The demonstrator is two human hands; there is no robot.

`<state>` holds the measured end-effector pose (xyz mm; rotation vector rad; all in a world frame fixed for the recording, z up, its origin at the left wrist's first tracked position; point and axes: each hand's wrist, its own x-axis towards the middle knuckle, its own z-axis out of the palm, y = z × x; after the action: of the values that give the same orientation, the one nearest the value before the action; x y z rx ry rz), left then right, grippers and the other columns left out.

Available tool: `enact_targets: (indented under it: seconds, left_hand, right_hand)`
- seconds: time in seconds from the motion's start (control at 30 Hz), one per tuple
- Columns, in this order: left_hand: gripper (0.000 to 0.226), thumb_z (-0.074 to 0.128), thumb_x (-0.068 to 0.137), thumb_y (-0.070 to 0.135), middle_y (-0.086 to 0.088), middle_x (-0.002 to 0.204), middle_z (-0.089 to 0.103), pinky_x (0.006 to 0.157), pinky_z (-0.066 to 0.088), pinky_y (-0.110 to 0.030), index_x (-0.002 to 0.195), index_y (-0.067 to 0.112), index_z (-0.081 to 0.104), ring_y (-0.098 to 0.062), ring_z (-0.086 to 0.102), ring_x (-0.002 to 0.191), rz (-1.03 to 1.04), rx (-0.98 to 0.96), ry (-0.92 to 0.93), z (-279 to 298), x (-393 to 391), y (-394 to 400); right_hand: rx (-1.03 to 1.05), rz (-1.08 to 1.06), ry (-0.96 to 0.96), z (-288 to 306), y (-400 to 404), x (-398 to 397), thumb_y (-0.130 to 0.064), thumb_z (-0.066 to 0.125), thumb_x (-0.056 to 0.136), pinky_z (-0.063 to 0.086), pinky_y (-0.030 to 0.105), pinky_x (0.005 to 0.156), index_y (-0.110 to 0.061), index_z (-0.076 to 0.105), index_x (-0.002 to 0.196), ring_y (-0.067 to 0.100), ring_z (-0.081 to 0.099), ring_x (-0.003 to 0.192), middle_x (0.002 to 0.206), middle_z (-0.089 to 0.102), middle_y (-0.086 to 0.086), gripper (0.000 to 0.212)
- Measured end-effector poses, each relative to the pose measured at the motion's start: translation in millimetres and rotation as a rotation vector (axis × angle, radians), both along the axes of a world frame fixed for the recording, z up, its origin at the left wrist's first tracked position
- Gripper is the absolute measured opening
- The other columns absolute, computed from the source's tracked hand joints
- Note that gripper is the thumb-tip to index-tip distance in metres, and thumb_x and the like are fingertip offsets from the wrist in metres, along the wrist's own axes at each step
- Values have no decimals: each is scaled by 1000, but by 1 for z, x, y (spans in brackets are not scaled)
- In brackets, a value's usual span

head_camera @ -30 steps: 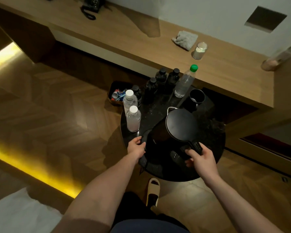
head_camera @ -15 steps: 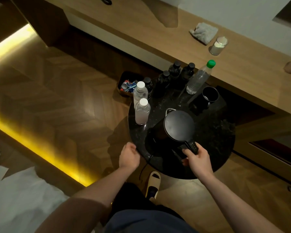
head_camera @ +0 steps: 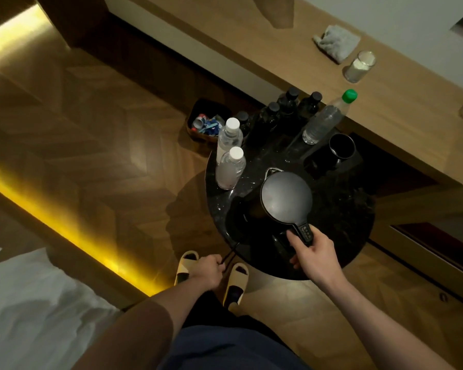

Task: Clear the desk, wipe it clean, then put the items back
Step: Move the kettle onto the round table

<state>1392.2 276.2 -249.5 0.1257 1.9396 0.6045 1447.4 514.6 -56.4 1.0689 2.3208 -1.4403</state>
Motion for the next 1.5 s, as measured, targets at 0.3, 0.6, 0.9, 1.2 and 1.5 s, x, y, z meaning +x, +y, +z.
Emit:
enact_targets:
  seconds: [0.3,0.6,0.9,1.2,1.5]
  left_hand:
    - [25,51,106,32,7,76,67,65,46,-20,83,31,63,-3,62,73,208,167,270,69,19,-7]
    - [24,54,105,24,-1,89,64,92,48,-35,124,20,68,-16,61,88,769,382,-345,136,-7,32]
    - [69,56,96,-6,0,116,76,87,57,-33,157,17,35,-18,73,91,561,407,-225,161,14,6]
    - [49,45,100,-3,-15,144,57,109,47,-53,146,12,48,-37,59,129,956,711,-570,205,15,52]
    - [42,37,95,-21,-21,134,60,100,55,-46,126,2,54,-38,66,117,1302,773,-530,200,23,92]
  right_hand:
    - [42,69,72,-7,-15,-18,-47,61,99,63,45,62,-32,61,99,18,72,58,74,73,3,15]
    - [117,207,45,-3,18,-19,-51,61,98,62,45,64,-33,58,94,13,72,58,76,73,-2,19]
    - [64,153,73,-18,26,1,-46,63,98,63,45,64,-37,56,97,14,73,60,79,73,-3,11]
    - [-48,73,103,-21,50,17,-38,66,98,62,35,57,-24,58,101,23,72,66,82,71,11,16]
    - [217,423,102,-19,44,-4,-46,59,99,53,34,71,-37,50,100,5,64,83,93,67,-12,12]
